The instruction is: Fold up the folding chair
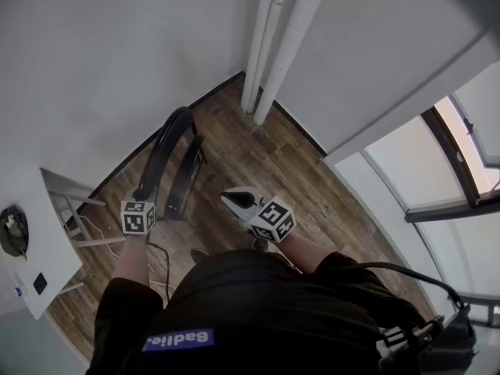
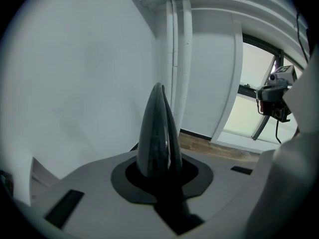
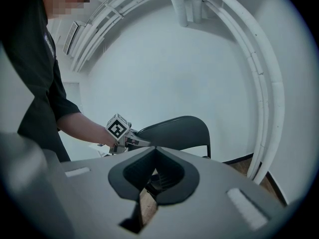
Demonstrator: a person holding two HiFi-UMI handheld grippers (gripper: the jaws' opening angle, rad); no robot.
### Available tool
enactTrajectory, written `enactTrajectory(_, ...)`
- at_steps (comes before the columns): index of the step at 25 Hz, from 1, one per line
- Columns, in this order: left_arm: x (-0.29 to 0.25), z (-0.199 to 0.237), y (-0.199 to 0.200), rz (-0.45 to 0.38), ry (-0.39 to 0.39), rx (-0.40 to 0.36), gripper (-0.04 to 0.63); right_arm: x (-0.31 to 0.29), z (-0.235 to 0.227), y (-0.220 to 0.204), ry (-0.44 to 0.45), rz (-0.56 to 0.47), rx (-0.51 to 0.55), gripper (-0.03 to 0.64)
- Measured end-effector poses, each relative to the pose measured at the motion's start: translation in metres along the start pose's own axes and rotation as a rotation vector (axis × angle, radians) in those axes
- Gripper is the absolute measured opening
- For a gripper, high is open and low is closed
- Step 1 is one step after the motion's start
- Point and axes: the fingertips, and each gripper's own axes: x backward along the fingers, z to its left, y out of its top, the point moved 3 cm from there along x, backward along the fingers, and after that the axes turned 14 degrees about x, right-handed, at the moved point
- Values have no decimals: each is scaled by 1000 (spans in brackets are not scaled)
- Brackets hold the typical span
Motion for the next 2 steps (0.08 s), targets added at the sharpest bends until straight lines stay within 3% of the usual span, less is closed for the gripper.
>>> enactTrajectory(2, 0, 0, -2, 7, 3, 0, 74, 0, 1, -1, 6, 5, -4, 2)
